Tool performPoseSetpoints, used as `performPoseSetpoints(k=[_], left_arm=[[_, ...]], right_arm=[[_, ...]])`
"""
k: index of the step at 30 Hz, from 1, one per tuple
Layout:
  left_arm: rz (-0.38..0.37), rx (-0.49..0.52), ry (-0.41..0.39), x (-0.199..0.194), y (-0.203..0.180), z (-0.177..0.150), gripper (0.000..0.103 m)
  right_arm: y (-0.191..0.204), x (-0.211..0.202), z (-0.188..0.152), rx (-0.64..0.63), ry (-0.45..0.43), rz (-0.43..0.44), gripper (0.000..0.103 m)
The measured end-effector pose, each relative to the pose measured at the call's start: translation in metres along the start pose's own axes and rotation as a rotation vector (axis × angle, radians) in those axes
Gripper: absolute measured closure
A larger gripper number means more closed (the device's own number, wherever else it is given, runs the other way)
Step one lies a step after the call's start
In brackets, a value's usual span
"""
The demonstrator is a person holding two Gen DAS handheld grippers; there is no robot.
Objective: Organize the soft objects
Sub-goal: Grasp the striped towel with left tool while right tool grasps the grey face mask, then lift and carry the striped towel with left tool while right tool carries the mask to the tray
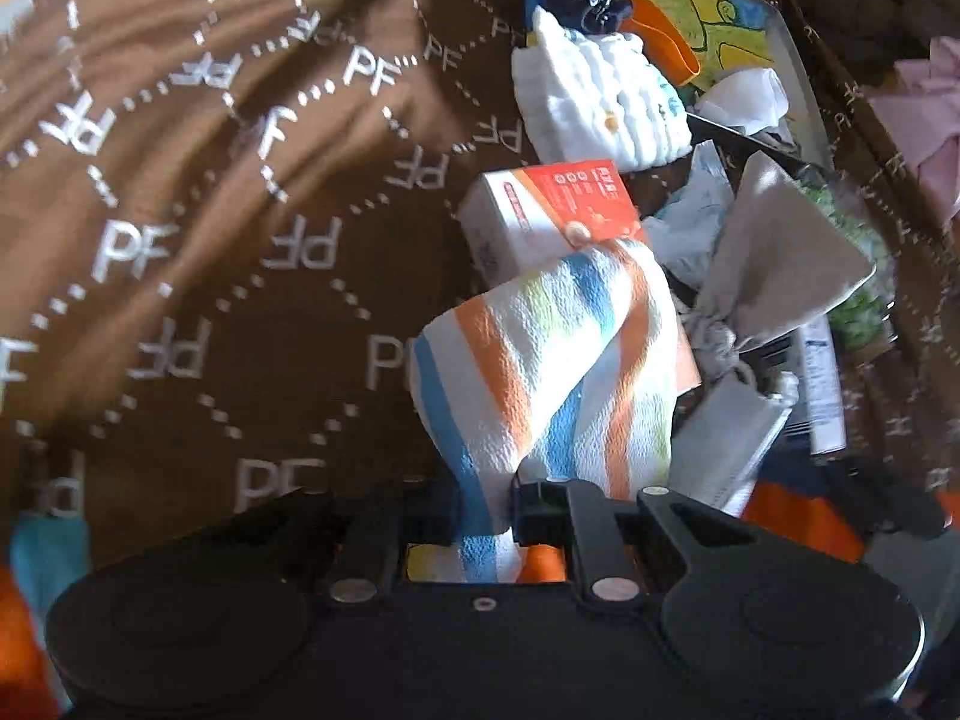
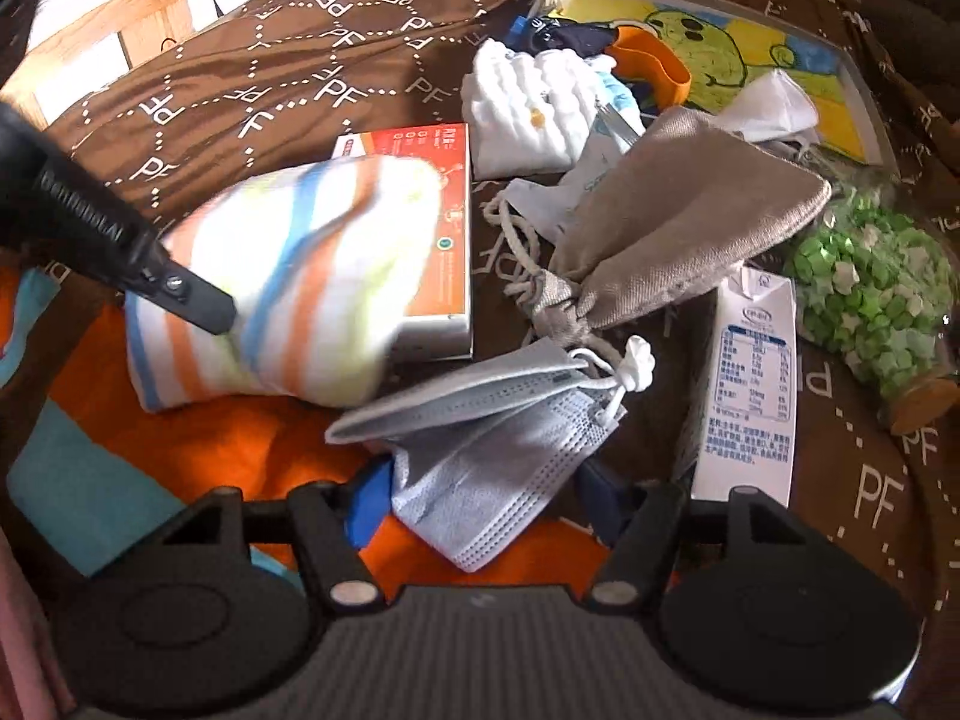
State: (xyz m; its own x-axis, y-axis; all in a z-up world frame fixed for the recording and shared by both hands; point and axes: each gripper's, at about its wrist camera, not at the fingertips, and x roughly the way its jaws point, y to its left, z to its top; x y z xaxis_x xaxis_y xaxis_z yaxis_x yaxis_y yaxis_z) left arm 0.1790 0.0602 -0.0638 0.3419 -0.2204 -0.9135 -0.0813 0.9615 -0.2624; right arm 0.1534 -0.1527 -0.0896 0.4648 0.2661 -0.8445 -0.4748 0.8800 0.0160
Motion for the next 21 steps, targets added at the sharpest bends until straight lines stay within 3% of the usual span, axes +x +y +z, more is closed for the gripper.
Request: performPoseSetpoints(k=[5, 9, 13, 16, 18, 21], left_arm=[[-0.016, 0.016, 0.003, 0.001, -0.005, 0.000, 0.077], [-0.048, -0.008, -0.014, 0.003, -0.008, 0.000, 0.060], [-0.059, -0.001, -0.016, 0.006, -0.014, 0.001, 0.057], [-0.042, 0.037, -0.017, 0.007, -0.016, 0.001, 0.069], [-0.014, 0.078, -0.032, 0.005, -0.019, 0.000, 0.085], [0.002, 0.121, -0.063, 0.000, -0.022, -0.001, 0.088]], right_arm=[[0.000, 0.000, 0.000, 0.006, 0.001, 0.011, 0.025], [0.002, 0.003, 0.001, -0.005, -0.025, 0.021, 0.021], [0.004, 0.004, 0.001, -0.003, -0.048, 0.046, 0.018], [0.005, 0.002, 0.002, -0.002, -0.066, 0.060, 0.019], [0.008, 0.001, 0.003, -0.027, -0.077, 0.042, 0.029], [0.010, 0.000, 0.003, -0.049, -0.090, 0.019, 0.038]])
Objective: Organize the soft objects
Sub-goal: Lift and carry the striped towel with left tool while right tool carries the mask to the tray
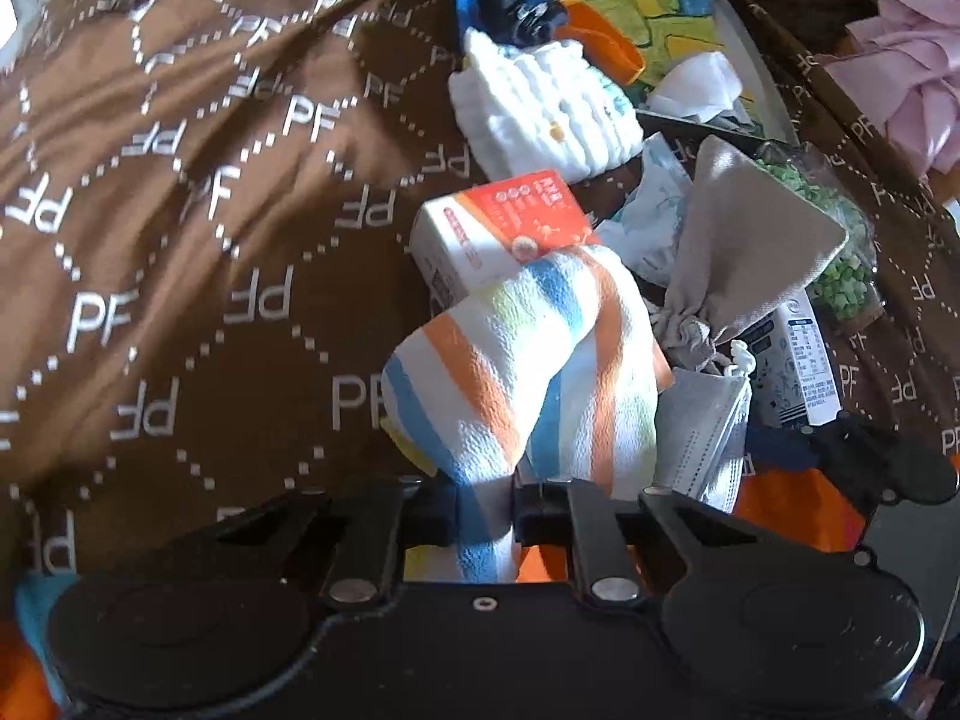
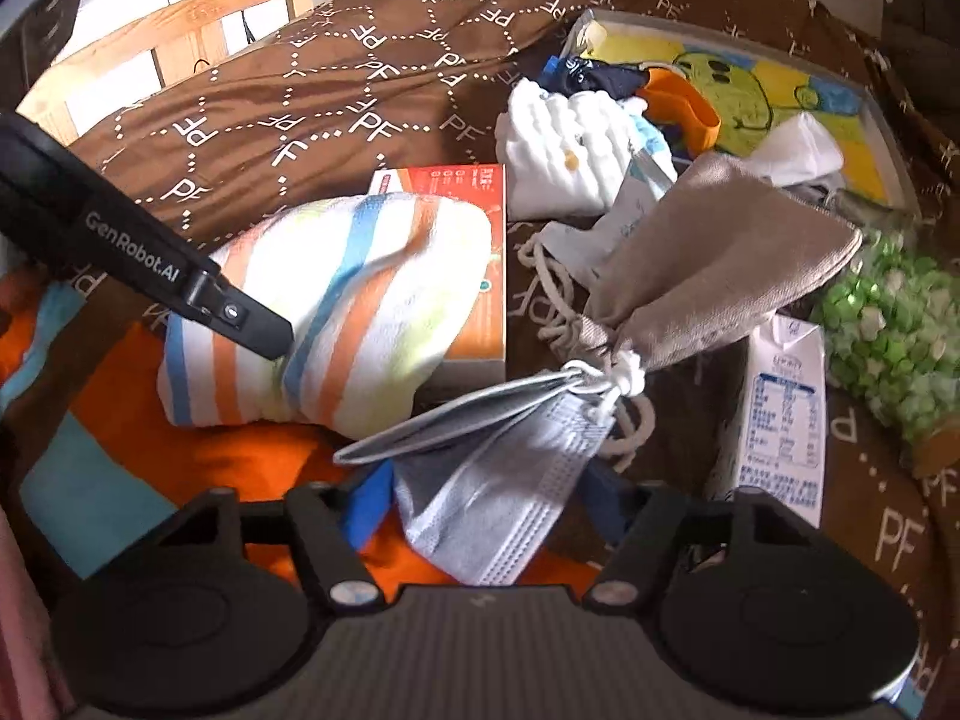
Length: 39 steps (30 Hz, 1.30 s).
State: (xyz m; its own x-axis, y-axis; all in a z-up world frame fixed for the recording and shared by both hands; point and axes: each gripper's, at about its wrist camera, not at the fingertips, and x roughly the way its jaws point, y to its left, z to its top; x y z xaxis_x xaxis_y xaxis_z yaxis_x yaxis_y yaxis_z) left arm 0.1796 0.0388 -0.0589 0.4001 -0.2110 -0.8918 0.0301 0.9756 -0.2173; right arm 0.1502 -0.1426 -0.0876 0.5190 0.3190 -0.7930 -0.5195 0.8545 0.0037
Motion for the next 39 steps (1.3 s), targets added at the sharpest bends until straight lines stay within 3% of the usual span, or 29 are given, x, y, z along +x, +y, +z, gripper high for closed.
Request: performPoseSetpoints(k=[5, 11, 16, 25, 31, 39], left_arm=[[0.003, 0.044, -0.051, -0.010, -0.005, -0.002, 0.091], [0.002, 0.140, -0.235, -0.038, -0.020, -0.007, 0.091], [0.011, 0.184, -0.353, -0.056, -0.030, -0.010, 0.091], [0.035, 0.215, -0.461, -0.070, -0.038, -0.015, 0.091], [0.039, 0.211, -0.474, -0.071, -0.037, -0.017, 0.091], [0.036, 0.222, -0.564, -0.079, -0.041, -0.019, 0.091]], right_arm=[[0.004, -0.001, 0.000, -0.043, -0.005, -0.039, 0.051], [0.017, -0.004, -0.003, -0.167, -0.018, -0.124, 0.077], [0.034, -0.008, -0.010, -0.298, -0.065, -0.223, 0.090], [0.042, -0.036, -0.008, -0.321, -0.225, -0.321, 0.099], [0.040, -0.041, -0.004, -0.329, -0.261, -0.339, 0.100], [0.043, -0.051, -0.004, -0.343, -0.347, -0.397, 0.101]])
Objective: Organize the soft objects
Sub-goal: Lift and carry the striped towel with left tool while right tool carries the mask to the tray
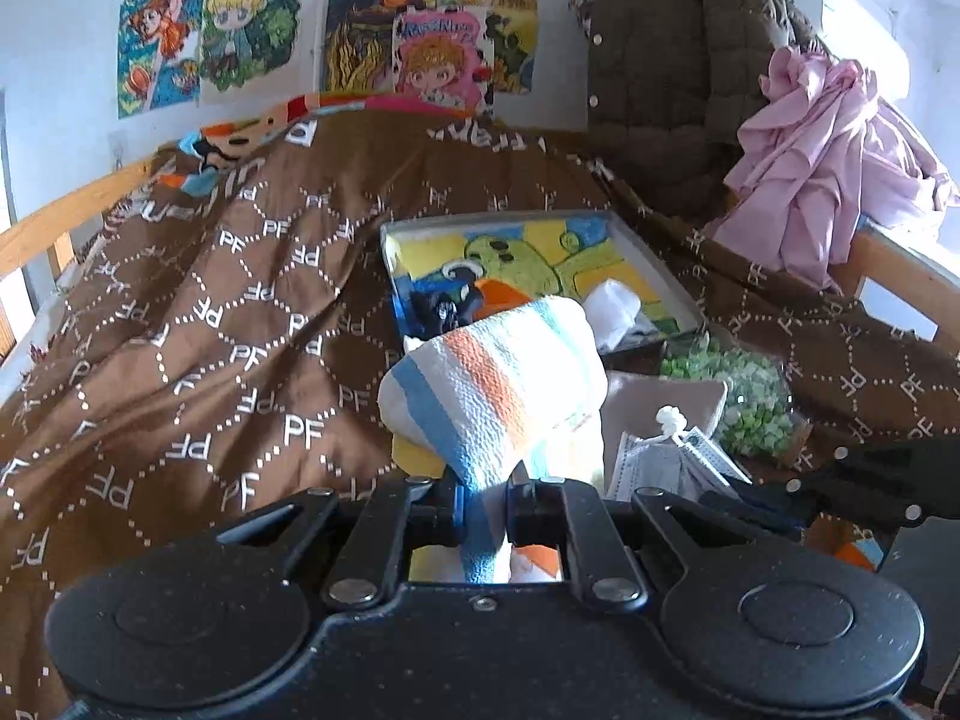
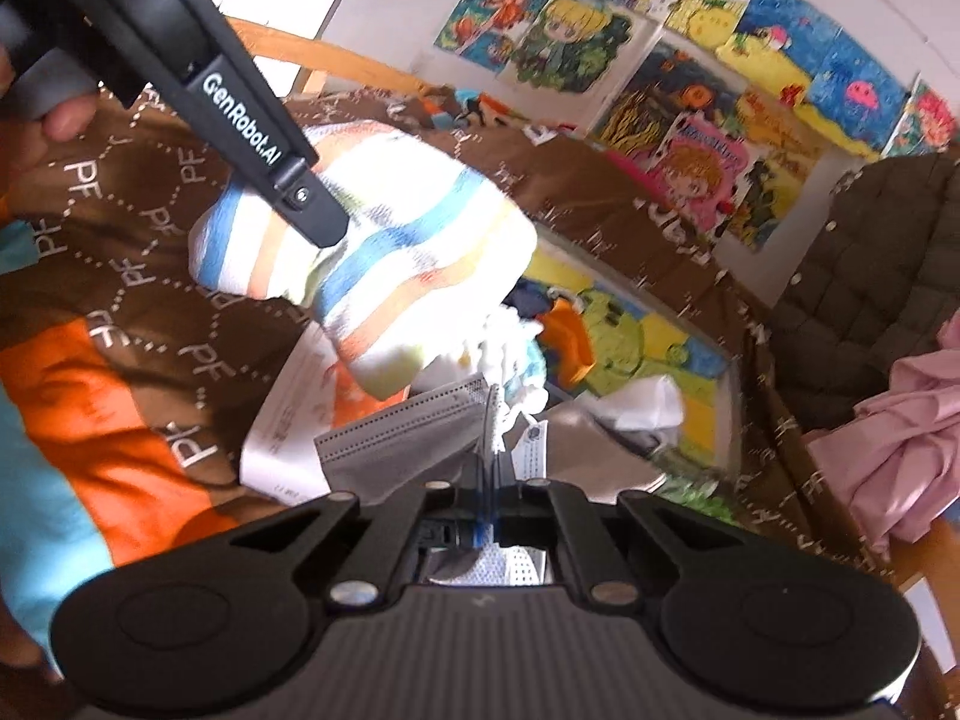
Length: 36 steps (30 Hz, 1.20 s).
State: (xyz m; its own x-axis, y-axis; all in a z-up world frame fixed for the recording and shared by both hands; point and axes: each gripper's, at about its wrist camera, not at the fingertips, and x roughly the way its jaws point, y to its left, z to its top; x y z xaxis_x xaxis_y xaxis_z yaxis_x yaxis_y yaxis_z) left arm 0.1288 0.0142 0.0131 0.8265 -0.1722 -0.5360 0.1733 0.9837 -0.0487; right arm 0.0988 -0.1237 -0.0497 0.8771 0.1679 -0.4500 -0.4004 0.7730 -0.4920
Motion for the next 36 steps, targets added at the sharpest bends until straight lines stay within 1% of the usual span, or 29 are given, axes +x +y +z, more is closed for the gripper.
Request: performPoseSetpoints(k=[3, 4, 6, 10, 13, 17, 18, 21, 22, 23, 24, 26, 27, 28, 31, 32, 33, 35, 36], left_arm=[[0.001, -0.015, -0.027, -0.002, 0.001, 0.003, 0.091], [0.002, -0.016, -0.035, -0.003, 0.001, 0.003, 0.091], [0.001, -0.017, -0.052, 0.000, 0.001, 0.006, 0.091], [-0.024, -0.010, -0.089, 0.014, 0.000, 0.014, 0.091], [-0.026, 0.000, -0.113, 0.024, 0.001, 0.022, 0.091], [-0.009, -0.012, -0.145, 0.045, 0.005, 0.043, 0.091], [-0.003, -0.014, -0.154, 0.053, 0.006, 0.049, 0.091], [0.005, -0.006, -0.185, 0.081, 0.007, 0.068, 0.091], [0.009, -0.003, -0.195, 0.091, 0.007, 0.074, 0.091], [0.010, 0.001, -0.204, 0.104, 0.007, 0.080, 0.091], [0.009, 0.000, -0.213, 0.118, 0.007, 0.086, 0.091], [0.012, -0.002, -0.231, 0.145, 0.007, 0.098, 0.091], [0.019, -0.004, -0.244, 0.160, 0.006, 0.102, 0.091], [0.025, -0.014, -0.260, 0.172, 0.006, 0.105, 0.091], [0.023, -0.032, -0.286, 0.204, 0.005, 0.106, 0.091], [0.023, -0.042, -0.288, 0.211, 0.006, 0.105, 0.091], [0.020, -0.057, -0.285, 0.219, 0.008, 0.103, 0.091], [0.035, -0.077, -0.273, 0.235, 0.013, 0.101, 0.091], [0.043, -0.083, -0.263, 0.240, 0.016, 0.100, 0.091]], right_arm=[[-0.002, -0.004, 0.003, 0.004, -0.027, -0.036, 0.101], [-0.006, -0.006, 0.005, 0.011, -0.049, -0.056, 0.101], [-0.012, -0.006, 0.009, 0.031, -0.060, -0.063, 0.101], [-0.019, -0.004, 0.013, 0.059, -0.077, -0.075, 0.101], [-0.027, -0.001, 0.017, 0.073, -0.105, -0.096, 0.101], [-0.061, 0.024, 0.030, 0.157, -0.152, -0.123, 0.100], [-0.061, 0.024, 0.030, 0.157, -0.152, -0.123, 0.100], [-0.084, 0.049, 0.037, 0.207, -0.174, -0.144, 0.100], [-0.094, 0.062, 0.040, 0.231, -0.180, -0.148, 0.100], [-0.111, 0.085, 0.044, 0.266, -0.184, -0.160, 0.100], [-0.111, 0.085, 0.044, 0.266, -0.184, -0.160, 0.100], [-0.128, 0.111, 0.050, 0.307, -0.177, -0.166, 0.100], [-0.145, 0.136, 0.055, 0.363, -0.170, -0.166, 0.100], [-0.151, 0.147, 0.057, 0.397, -0.168, -0.161, 0.100], [-0.173, 0.177, 0.059, 0.576, -0.166, -0.116, 0.100], [-0.173, 0.177, 0.059, 0.576, -0.166, -0.116, 0.100], [-0.180, 0.193, 0.059, 0.644, -0.148, -0.089, 0.100], [-0.184, 0.206, 0.057, 0.668, -0.130, -0.072, 0.100], [-0.184, 0.206, 0.057, 0.668, -0.130, -0.072, 0.100]])
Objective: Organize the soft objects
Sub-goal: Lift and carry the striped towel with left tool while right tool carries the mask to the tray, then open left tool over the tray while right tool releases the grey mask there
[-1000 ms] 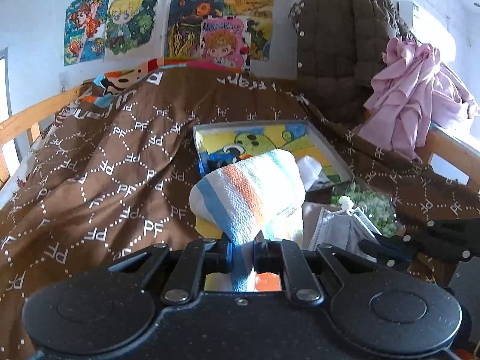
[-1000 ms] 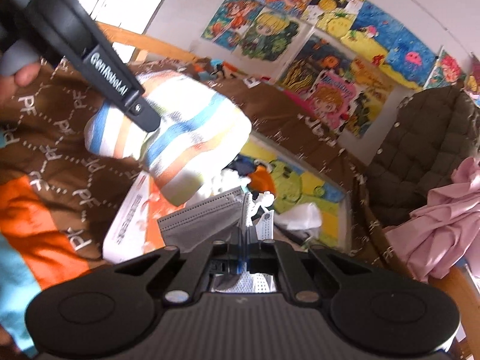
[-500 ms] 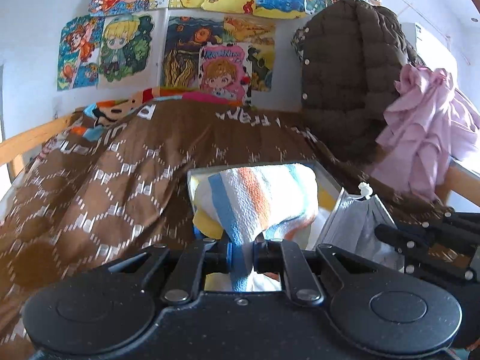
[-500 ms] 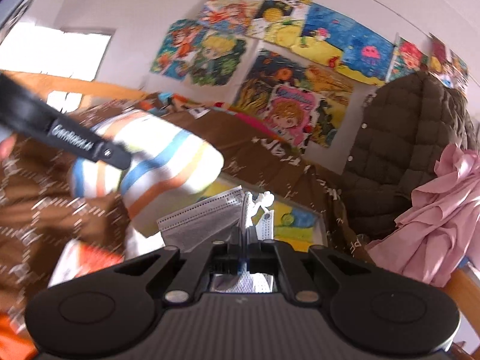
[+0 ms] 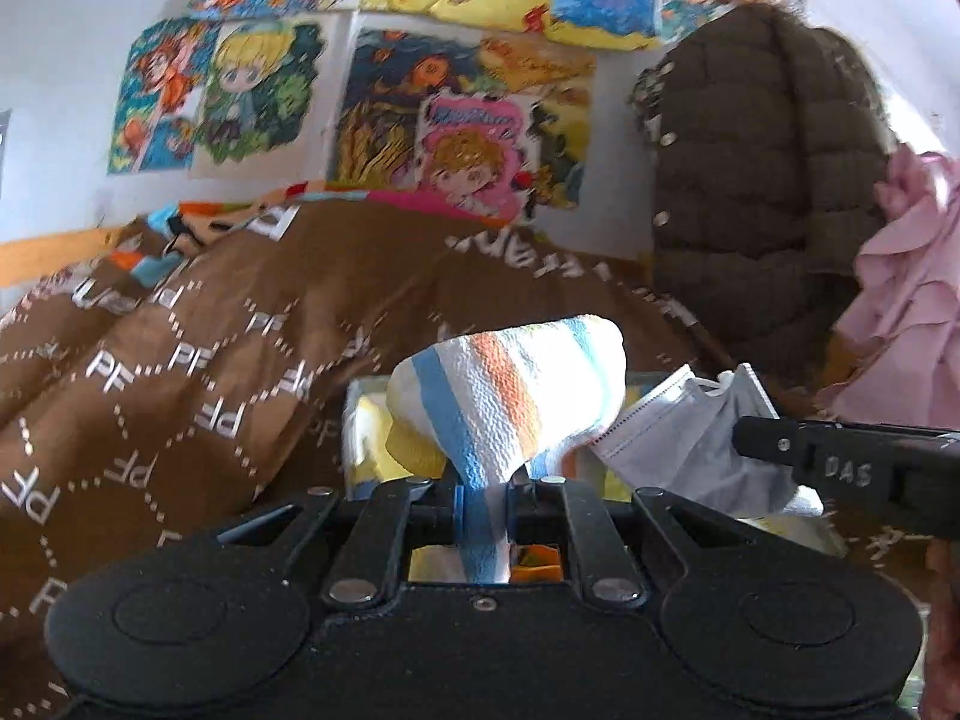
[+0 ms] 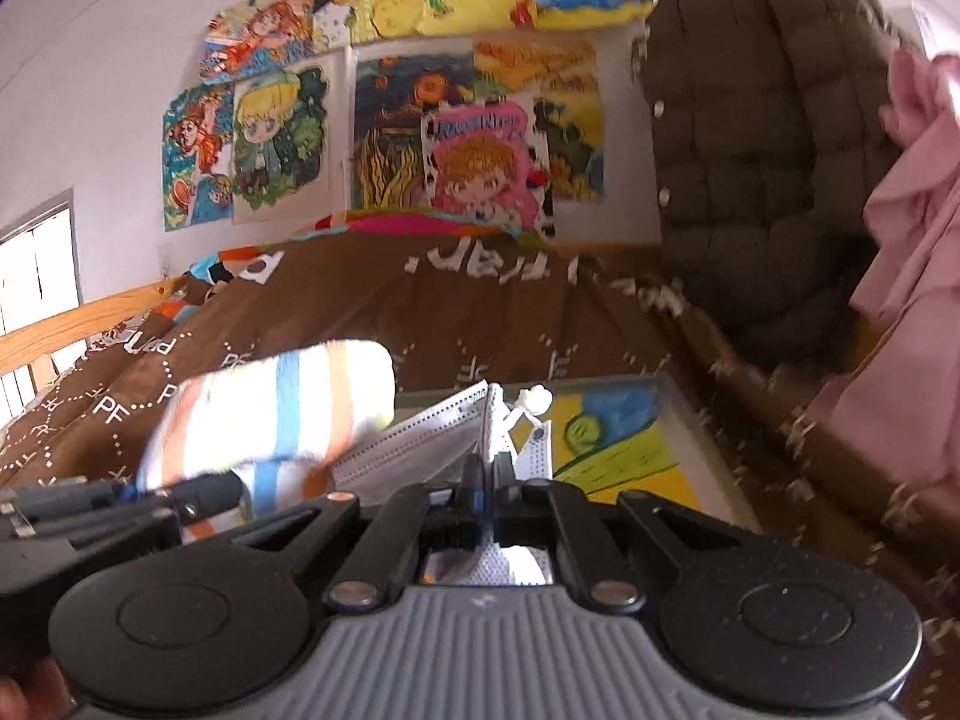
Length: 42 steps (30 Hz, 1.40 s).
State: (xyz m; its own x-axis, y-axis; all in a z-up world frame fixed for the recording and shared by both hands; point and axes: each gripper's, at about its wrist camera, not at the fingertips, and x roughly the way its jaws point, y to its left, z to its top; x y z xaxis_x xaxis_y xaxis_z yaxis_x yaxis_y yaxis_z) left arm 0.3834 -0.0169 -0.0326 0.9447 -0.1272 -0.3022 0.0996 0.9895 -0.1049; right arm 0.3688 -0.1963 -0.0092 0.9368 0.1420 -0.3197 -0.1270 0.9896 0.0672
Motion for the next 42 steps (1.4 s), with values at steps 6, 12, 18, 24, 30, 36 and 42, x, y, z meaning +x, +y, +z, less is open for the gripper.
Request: performPoseSetpoints(k=[6, 12, 18, 24, 30, 36, 42], left_arm=[[0.018, 0.015, 0.049, 0.021, 0.008, -0.011, 0.090], [0.040, -0.060, 0.134, 0.035, 0.017, -0.019, 0.089], [0.046, -0.065, 0.152, 0.035, 0.020, -0.020, 0.084], [0.049, -0.074, 0.169, 0.035, 0.020, -0.021, 0.074], [0.066, -0.068, 0.186, 0.034, 0.020, -0.022, 0.056], [0.078, -0.060, 0.214, 0.024, 0.019, -0.017, 0.044], [0.090, -0.102, 0.160, -0.007, 0.021, 0.006, 0.033]], right_arm=[[-0.011, 0.027, -0.006, 0.126, 0.072, 0.010, 0.100], [-0.019, 0.042, -0.018, 0.164, 0.129, -0.038, 0.099], [-0.019, 0.042, -0.024, 0.176, 0.147, -0.072, 0.092], [-0.017, 0.041, -0.024, 0.172, 0.155, -0.071, 0.081], [-0.017, 0.040, -0.022, 0.169, 0.170, -0.082, 0.055], [-0.017, 0.029, -0.017, 0.159, 0.179, -0.089, 0.039], [-0.020, -0.006, 0.007, 0.157, 0.117, -0.095, 0.020]])
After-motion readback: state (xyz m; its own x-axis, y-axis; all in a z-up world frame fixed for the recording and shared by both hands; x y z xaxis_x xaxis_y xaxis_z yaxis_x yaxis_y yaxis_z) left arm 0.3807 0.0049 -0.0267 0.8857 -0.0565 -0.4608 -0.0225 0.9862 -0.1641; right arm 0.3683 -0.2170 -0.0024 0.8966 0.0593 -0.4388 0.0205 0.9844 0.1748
